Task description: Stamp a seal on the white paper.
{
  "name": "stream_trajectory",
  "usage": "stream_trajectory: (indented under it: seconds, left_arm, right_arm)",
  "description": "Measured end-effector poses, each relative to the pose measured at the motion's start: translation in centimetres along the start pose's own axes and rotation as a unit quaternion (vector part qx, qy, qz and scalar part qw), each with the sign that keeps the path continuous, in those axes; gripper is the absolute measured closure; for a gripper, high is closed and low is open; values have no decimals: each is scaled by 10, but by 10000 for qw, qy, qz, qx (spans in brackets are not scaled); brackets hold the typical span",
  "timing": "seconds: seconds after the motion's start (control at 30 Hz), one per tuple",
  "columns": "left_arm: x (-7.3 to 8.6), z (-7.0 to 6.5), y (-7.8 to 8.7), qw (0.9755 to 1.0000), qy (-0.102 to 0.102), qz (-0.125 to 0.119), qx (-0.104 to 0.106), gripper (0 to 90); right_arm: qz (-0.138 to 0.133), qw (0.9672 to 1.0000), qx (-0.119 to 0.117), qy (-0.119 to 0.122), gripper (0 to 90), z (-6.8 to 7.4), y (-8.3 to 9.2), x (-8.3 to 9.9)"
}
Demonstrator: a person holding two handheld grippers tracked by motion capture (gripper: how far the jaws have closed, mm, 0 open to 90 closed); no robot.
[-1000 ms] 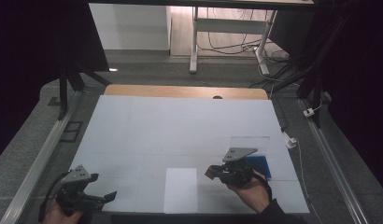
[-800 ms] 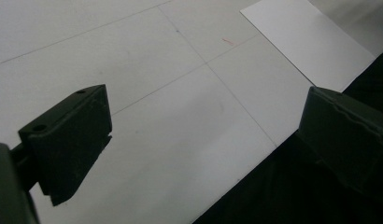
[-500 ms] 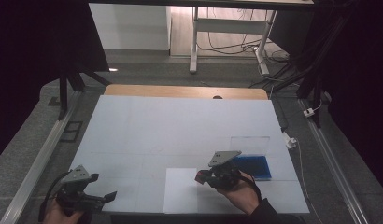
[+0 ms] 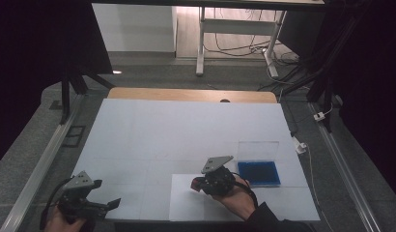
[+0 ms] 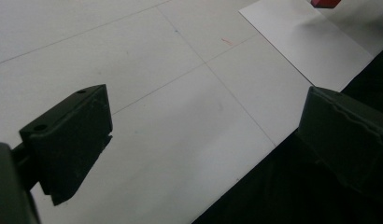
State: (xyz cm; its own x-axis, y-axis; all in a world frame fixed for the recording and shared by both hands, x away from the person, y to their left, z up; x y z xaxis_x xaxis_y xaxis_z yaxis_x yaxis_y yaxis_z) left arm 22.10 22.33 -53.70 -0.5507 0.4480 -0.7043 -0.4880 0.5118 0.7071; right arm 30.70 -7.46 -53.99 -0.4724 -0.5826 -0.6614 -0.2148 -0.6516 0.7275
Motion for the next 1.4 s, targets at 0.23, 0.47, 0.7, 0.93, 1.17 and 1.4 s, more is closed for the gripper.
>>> stream_trajectory:
  seconds: [0.23,0.47,0.7,0.93,1.17,1.4]
  left_arm:
    - [0,0,0,10000,2,-2,-1,33]
    - [0,0,0,10000,1,-10,6,33]
    - [0,0,0,10000,5,-17,13,33]
    - [0,0,0,10000,5,-25,26,32]
    - [0,0,0,10000,15,-17,36,32]
    - [0,0,0,10000,43,-18,48,33]
  right_arm:
    - [27,10000,52,57,799,-2,-9,-3]
    - [52,9999,116,113,799,-7,-18,-8]
    - [84,9998,101,118,799,-10,-27,-11]
    - [288,9995,112,108,802,-10,-34,-9]
    - [419,9990,157,84,807,-9,-36,-9]
    - [460,9987,184,100,809,-9,-37,-9]
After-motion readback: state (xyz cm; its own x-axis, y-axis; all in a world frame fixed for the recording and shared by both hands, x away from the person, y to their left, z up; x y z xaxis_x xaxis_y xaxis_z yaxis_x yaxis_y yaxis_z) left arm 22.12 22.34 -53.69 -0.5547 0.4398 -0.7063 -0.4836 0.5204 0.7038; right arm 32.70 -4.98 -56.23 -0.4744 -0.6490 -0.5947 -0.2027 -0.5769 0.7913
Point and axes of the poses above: each handheld gripper's, and its own axes: y roughly backward along the jaws, x roughly out of its underside, z roughly to its left, the point moved 8 cm from there along -y, roughly forward along the jaws, and after that the axes turned 11 degrees about -y, right-handed, at the moved point
